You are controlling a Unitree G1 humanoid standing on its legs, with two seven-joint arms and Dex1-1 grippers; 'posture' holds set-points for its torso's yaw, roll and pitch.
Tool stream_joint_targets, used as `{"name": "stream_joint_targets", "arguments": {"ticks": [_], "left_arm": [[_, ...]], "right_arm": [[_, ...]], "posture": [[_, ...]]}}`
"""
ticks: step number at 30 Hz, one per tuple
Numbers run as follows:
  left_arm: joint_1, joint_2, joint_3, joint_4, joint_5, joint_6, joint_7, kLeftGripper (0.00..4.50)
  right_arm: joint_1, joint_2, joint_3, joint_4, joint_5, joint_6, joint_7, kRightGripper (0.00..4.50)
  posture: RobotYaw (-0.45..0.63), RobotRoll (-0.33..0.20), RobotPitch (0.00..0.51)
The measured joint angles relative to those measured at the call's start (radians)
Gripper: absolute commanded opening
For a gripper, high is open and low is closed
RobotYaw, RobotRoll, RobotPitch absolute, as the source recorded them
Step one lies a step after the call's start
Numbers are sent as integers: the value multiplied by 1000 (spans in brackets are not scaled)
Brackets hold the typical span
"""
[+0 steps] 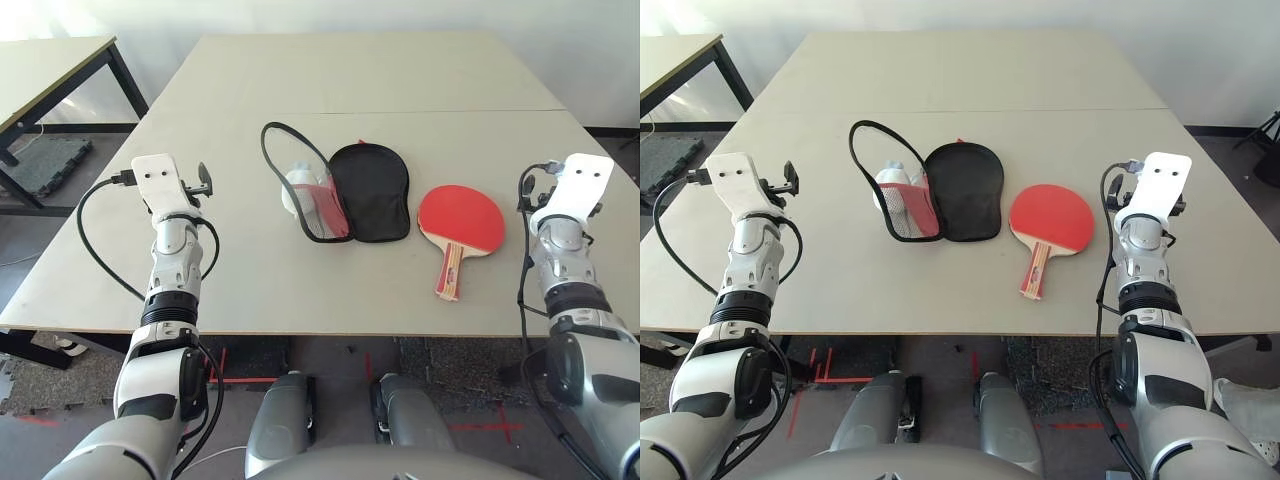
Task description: Store the ping-pong paddle in its case and zip it.
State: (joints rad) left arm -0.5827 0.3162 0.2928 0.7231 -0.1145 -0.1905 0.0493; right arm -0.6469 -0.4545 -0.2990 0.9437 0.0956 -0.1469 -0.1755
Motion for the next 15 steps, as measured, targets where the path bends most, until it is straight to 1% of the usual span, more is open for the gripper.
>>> {"name": "stream_joint_targets", "arguments": {"ticks": [6,9,11,13,15], "left_arm": [[0,4,1,-8,-2,2,-5,4500],[9,15,1,-100,-11,28,-41,4500],[18,40,1,-182,-32,64,-87,4500],[46,92,2,-275,-68,120,-172,4500],[52,125,2,-320,-98,165,-241,4500]], "right_arm": [[-3,-13,-23,0,9,6,8,4475],[-14,-9,-28,-38,35,58,41,4475],[-25,-5,-30,-104,58,136,50,4475],[-27,12,-35,-256,97,305,46,4475],[-23,24,-35,-379,118,441,39,4475]], "posture": [[52,0,37],[62,0,34],[65,0,33],[67,0,36],[72,0,45]]}}
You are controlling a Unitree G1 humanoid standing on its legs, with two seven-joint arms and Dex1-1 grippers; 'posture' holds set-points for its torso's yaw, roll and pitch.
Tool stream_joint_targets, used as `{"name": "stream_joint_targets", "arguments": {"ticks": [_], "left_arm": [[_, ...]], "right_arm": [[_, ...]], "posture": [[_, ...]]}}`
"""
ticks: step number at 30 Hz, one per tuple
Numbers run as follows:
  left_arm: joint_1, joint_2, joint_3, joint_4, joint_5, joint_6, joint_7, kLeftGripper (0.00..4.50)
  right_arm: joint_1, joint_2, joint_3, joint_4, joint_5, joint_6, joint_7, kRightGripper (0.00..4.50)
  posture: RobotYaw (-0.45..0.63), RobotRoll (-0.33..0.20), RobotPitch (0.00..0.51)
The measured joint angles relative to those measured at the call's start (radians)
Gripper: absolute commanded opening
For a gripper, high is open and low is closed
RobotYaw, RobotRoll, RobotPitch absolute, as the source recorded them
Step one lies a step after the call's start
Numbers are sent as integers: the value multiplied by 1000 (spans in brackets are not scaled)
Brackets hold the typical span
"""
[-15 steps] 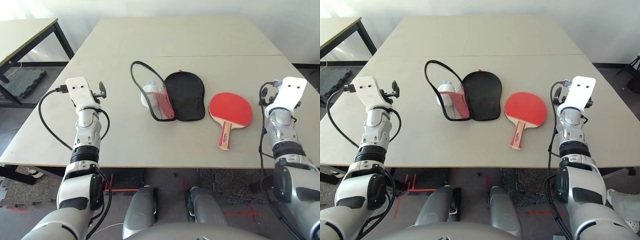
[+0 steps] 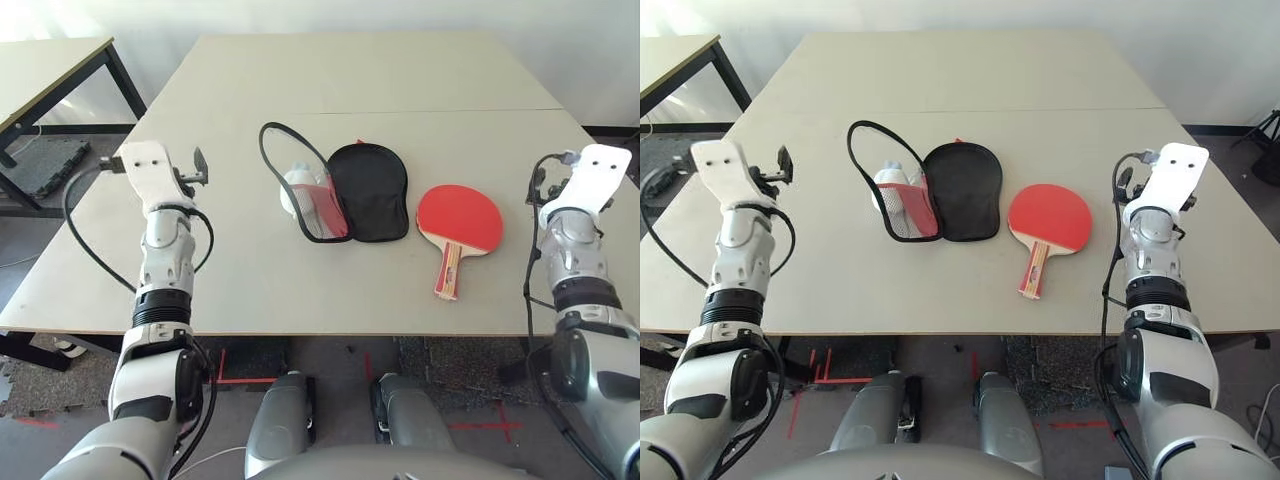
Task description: Store the ping-pong paddle in its case and zip it.
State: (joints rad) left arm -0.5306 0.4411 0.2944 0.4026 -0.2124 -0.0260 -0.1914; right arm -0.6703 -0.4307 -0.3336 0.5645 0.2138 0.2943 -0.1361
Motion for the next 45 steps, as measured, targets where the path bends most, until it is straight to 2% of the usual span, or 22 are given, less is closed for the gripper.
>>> {"name": "stream_joint_targets", "arguments": {"ticks": [4,8,15,19,27,32,36,41,45], "left_arm": [[-4,80,-32,-109,-85,117,-222,4500],[-48,127,-83,-164,-144,212,-410,4500],[-56,132,-178,-248,-206,344,-615,4500],[-70,126,-242,-293,-235,408,-707,4500],[-85,137,-297,-329,-261,481,-853,4500],[-95,141,-304,-333,-260,490,-890,4500],[-104,130,-308,-333,-259,490,-892,4500],[-113,117,-317,-333,-259,491,-904,4500],[-124,108,-324,-333,-258,491,-909,4500]], "right_arm": [[13,23,28,-288,30,405,-30,4475],[2,52,52,-461,30,719,-52,4475],[-55,84,39,-596,32,1060,-37,4475],[-82,140,6,-689,42,1250,-4,4475],[-14,239,-27,-758,166,1300,-34,4475],[61,312,-68,-799,280,1300,-168,4475],[80,389,-128,-838,342,1300,-315,4475],[128,409,-113,-879,437,1301,-457,4475],[154,409,-103,-903,573,1301,-588,4475]], "posture": [[80,0,53],[76,0,54],[58,0,69],[49,0,82],[36,0,105],[21,0,106],[-2,0,105],[0,0,105],[1,0,113]]}}
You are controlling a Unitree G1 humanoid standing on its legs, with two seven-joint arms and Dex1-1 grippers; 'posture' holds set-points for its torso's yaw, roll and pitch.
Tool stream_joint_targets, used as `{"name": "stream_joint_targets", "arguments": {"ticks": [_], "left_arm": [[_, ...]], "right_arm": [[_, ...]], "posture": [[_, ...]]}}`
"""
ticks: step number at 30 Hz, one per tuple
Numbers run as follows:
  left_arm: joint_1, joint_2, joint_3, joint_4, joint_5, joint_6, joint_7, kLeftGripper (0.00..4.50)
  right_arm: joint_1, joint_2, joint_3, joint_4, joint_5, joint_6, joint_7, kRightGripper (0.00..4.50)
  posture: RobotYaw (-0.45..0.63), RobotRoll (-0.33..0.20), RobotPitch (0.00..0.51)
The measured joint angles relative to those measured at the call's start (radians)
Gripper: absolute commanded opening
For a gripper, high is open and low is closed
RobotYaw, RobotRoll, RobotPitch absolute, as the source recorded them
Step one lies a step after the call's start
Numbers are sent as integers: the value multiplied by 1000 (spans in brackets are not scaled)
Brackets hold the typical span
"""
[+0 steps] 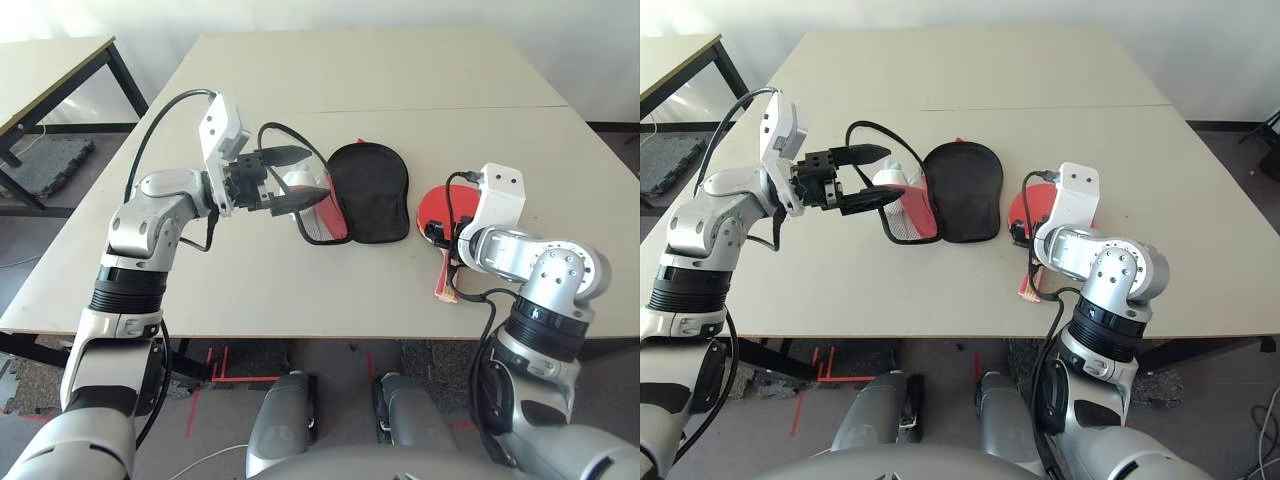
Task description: Store the ping-pong paddle in its case and zip it.
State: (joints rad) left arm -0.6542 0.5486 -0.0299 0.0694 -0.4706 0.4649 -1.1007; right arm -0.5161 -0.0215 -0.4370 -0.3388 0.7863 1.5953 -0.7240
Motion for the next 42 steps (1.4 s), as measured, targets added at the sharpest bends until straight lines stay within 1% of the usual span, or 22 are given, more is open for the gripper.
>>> {"name": "stream_joint_targets", "arguments": {"ticks": [7,11,13,14,15,16,17,20,22,27,32,36,39,42], "left_arm": [[0,-1,-1,0,0,0,-4,4500],[1,-1,-2,-1,0,0,-6,4500],[1,-3,-8,-2,0,-1,-11,4500],[2,-3,-9,-2,0,-1,-12,4500],[4,-2,-9,-1,1,-1,-12,4500],[5,0,-9,-1,1,-1,-12,4500],[5,0,-9,-1,1,-1,-12,4500],[5,-8,-11,-1,1,-2,-12,4500],[5,-9,-11,-1,1,-3,-12,4500],[4,-20,-11,1,2,-4,-12,4500],[4,-21,-11,4,2,-4,-12,4500],[4,-21,-11,7,2,-4,-12,4500],[4,-21,-11,7,2,-4,-11,4500],[4,-21,-11,7,3,-4,-11,4500]], "right_arm": [[28,0,-22,-12,294,2,-286,4475],[36,-10,-27,-10,507,3,-471,4475],[77,-119,55,6,721,-72,-607,4475],[99,-196,111,20,839,-141,-677,4475],[127,-303,186,28,981,-243,-763,4475],[143,-361,233,28,1065,-317,-813,4475],[149,-391,269,25,1113,-375,-841,4475],[187,-447,367,-11,1167,-498,-847,4475],[214,-480,395,-26,1170,-553,-837,4475],[234,-512,464,-51,1172,-633,-809,4475],[232,-528,502,-38,1177,-651,-764,4475],[219,-539,507,-11,1181,-661,-745,4475],[215,-543,508,4,1180,-671,-735,3867],[204,-570,520,27,1181,-672,-730,2806]], "posture": [[1,0,122],[-4,0,124],[-3,0,123],[-4,0,123],[-4,0,123],[-3,0,122],[-6,0,120],[-11,0,119],[-13,0,117],[-12,0,117],[-12,0,117],[-1,0,113],[1,0,112],[0,0,113]]}}
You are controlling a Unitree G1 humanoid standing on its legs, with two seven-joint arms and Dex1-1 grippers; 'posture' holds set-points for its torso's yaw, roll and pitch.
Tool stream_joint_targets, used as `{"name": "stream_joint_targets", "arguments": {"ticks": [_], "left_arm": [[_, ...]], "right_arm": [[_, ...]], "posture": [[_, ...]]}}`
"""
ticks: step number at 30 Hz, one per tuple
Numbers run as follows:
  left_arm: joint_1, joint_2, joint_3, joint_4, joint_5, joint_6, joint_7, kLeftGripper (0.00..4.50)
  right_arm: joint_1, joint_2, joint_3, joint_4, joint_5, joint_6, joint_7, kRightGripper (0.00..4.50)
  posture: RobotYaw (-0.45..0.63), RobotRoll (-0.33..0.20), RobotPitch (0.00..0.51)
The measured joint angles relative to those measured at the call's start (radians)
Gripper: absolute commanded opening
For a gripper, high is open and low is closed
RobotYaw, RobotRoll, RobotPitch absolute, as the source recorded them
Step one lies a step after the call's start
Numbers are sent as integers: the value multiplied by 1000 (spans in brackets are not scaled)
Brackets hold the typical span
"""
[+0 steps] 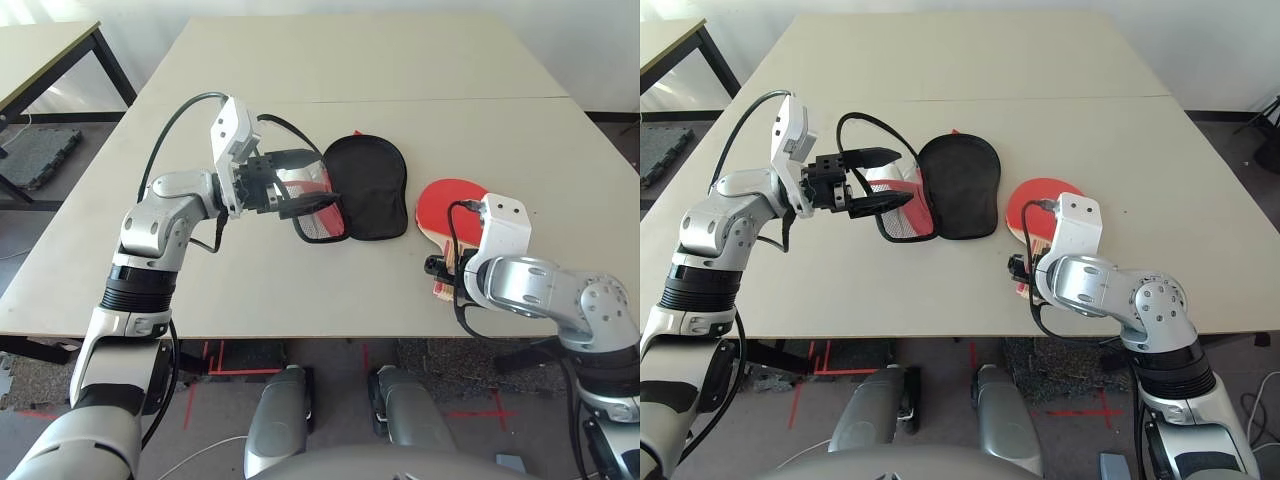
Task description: Store the ping-pong paddle in its case and zip it.
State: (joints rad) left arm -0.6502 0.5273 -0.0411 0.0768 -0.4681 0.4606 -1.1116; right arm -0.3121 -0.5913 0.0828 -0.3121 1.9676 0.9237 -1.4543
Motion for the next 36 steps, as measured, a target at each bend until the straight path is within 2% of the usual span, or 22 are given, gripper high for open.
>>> {"name": "stream_joint_targets", "arguments": {"ticks": [3,4,6,11,17,22,25,29,36], "left_arm": [[0,-1,0,0,0,0,0,4500],[0,-1,0,0,0,0,1,4500],[0,-1,0,0,1,0,2,4500],[0,-1,0,1,2,0,3,4500],[0,0,0,2,4,0,3,4500],[0,2,0,7,8,0,4,4500],[0,2,0,8,12,0,7,4500],[1,2,0,9,14,-1,10,4500],[5,2,2,7,16,-1,21,4500]], "right_arm": [[-11,-13,20,3,6,-8,13,1822],[-13,-22,23,5,12,-14,16,1372],[-24,-55,29,22,9,-21,20,1079],[-81,-167,51,45,-68,12,56,1076],[-145,-215,63,47,-104,51,128,1076],[-221,-220,63,90,-121,76,209,1076],[-301,-192,63,129,-148,83,264,1076],[-355,-122,67,179,-181,100,312,1076],[-458,47,70,325,-243,127,371,1076]], "posture": [[-1,0,114],[-1,0,114],[-3,0,116],[-4,0,117],[-2,0,115],[3,0,111],[6,0,111],[11,0,112],[22,0,111]]}}
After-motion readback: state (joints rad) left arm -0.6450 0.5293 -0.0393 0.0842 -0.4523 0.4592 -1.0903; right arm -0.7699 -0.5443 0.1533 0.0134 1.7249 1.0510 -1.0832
